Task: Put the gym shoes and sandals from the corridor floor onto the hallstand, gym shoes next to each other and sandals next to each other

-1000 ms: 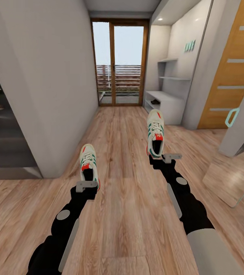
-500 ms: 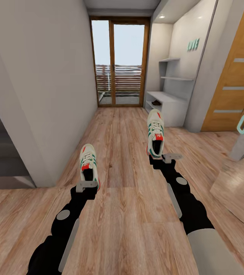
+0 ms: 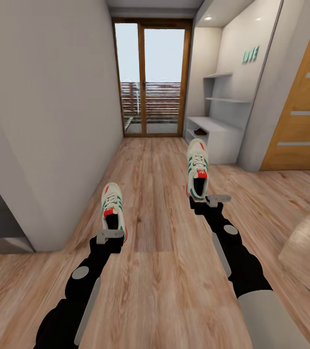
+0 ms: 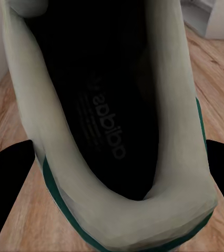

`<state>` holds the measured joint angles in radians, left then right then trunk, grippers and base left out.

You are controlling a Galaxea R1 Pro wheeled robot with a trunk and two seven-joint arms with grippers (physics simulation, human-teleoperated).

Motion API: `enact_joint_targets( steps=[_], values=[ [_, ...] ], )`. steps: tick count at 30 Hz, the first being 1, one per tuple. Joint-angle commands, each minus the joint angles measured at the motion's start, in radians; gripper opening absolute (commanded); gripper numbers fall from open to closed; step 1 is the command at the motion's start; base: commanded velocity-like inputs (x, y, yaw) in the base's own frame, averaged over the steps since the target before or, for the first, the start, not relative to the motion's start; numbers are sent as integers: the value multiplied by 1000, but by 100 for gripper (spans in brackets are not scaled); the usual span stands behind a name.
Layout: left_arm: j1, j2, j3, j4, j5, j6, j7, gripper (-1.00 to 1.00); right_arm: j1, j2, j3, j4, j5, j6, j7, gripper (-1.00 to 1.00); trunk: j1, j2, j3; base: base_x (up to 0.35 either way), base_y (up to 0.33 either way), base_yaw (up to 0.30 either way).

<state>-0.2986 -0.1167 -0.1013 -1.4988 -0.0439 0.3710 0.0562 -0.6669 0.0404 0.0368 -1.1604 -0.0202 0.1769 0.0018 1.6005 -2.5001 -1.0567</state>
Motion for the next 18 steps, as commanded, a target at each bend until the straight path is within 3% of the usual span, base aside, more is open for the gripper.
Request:
enact_joint_targets(
  steps=[1,18],
  values=[
    [0,0,-2,-1,-5,6,5,-100,0,0,0,-2,-2,6,0,-100,0,0,-1,345,0,0],
    [0,0,-2,-1,-5,6,5,-100,0,0,0,-1,-1,5,0,-100,0,0,-1,345,0,0]
  ],
)
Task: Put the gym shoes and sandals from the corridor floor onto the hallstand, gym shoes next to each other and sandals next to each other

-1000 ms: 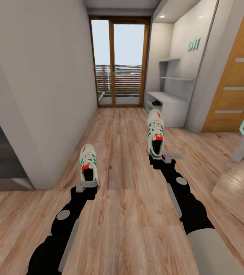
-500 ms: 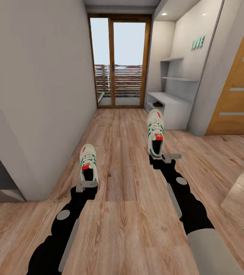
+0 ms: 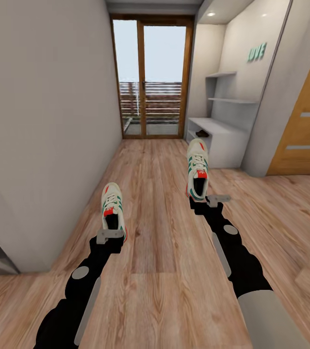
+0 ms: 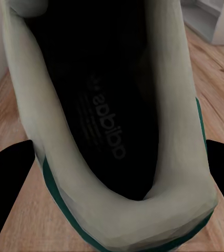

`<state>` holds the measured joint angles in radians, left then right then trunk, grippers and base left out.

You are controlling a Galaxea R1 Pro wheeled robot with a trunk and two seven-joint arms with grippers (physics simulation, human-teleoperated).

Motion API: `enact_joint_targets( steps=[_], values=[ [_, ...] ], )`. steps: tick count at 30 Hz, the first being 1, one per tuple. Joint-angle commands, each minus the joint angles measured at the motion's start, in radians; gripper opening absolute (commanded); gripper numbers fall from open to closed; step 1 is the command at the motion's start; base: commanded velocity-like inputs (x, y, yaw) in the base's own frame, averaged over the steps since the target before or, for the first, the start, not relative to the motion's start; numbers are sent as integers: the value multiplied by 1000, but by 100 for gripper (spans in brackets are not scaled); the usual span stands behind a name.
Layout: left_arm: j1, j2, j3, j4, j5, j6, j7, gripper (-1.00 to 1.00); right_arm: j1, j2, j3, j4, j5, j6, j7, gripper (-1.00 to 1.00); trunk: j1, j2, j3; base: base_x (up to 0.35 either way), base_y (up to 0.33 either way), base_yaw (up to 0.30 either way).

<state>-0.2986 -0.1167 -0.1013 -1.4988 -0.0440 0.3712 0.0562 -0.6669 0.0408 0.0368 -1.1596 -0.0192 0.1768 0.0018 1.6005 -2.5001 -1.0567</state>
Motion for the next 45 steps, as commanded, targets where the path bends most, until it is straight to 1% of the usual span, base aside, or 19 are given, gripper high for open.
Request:
enact_joint_targets(
  steps=[1,6,45],
  values=[
    [0,0,-2,-1,-5,6,5,-100,0,0,0,-2,-2,6,0,-100,0,0,-1,345,0,0],
    [0,0,-2,-1,-5,6,5,-100,0,1,1,-2,2,5,0,-100,0,0,-1,345,0,0],
    [0,2,0,0,-4,8,5,-100,0,1,3,0,-1,4,1,-100,0,0,-1,345,0,0]
  ],
)
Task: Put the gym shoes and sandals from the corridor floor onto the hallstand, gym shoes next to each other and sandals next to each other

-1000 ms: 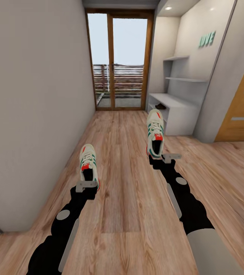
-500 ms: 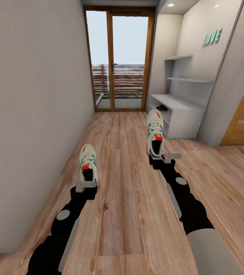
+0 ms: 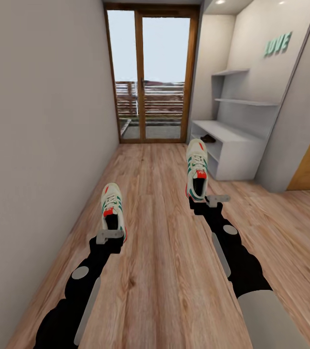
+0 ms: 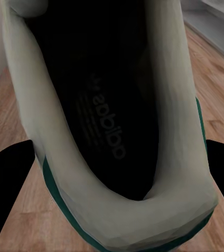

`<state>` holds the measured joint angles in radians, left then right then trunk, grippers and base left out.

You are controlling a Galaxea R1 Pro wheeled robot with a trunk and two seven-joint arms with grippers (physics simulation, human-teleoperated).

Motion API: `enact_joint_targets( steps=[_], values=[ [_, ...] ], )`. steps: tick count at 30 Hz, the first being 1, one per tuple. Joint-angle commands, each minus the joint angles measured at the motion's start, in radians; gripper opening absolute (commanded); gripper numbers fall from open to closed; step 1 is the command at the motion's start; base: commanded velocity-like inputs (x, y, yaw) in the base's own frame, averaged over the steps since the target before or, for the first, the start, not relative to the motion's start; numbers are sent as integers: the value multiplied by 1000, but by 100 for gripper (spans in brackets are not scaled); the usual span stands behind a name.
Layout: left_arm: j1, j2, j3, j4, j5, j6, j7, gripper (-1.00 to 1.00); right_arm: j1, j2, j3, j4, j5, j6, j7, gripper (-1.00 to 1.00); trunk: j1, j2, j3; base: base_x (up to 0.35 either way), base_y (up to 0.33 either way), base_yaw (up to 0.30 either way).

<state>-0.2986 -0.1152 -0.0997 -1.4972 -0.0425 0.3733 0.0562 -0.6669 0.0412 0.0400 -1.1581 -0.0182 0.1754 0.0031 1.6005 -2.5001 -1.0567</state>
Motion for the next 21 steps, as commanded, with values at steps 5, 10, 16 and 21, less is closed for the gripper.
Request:
enact_joint_targets(
  steps=[5,10,16,21],
  values=[
    [0,0,-2,-1,-5,6,5,-100,0,0,0,-2,-2,6,-1,-100,0,0,-1,345,0,0],
    [0,0,-2,-1,-5,6,5,-100,0,0,0,-2,-2,6,0,-100,0,0,-1,345,0,0],
    [0,0,-2,-1,-5,6,5,-100,0,0,0,-3,-2,6,-1,-100,0,0,-1,345,0,0],
    [0,0,-2,-1,-6,6,5,-100,0,0,0,-3,-3,6,-1,-100,0,0,-1,345,0,0]
  ],
)
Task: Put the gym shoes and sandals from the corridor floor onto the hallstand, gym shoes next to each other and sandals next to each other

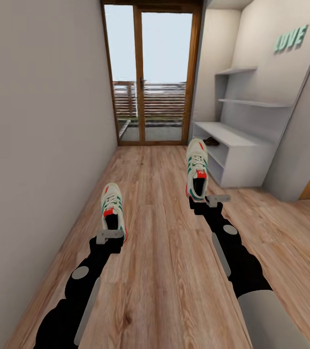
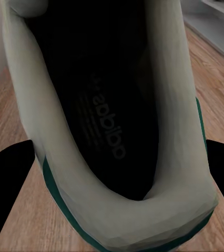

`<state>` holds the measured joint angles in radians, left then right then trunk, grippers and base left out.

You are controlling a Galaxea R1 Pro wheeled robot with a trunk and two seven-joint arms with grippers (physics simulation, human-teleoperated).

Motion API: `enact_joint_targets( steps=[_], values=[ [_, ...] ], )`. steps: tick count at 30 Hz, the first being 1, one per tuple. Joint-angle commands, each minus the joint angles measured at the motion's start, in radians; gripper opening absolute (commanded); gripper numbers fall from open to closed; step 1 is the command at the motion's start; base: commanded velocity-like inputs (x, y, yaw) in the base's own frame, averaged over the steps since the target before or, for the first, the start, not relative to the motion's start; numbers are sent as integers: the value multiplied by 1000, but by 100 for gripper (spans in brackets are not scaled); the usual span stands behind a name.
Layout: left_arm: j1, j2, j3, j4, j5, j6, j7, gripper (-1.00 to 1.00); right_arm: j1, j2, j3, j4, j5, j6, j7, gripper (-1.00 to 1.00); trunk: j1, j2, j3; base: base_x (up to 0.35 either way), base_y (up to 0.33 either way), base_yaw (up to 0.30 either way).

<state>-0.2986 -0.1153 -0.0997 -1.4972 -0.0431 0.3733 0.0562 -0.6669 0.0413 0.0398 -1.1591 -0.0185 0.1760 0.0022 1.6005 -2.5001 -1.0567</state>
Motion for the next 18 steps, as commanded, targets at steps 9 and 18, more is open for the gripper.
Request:
enact_joint_targets(
  steps=[9,18],
  values=[
    [0,-1,-3,-1,-6,6,5,-100,0,0,0,-2,-3,6,0,-100,0,0,-1,345,0,0],
    [0,-1,-3,-1,-6,6,5,-100,0,0,0,-2,-3,6,-1,-100,0,0,-1,345,0,0]
  ],
)
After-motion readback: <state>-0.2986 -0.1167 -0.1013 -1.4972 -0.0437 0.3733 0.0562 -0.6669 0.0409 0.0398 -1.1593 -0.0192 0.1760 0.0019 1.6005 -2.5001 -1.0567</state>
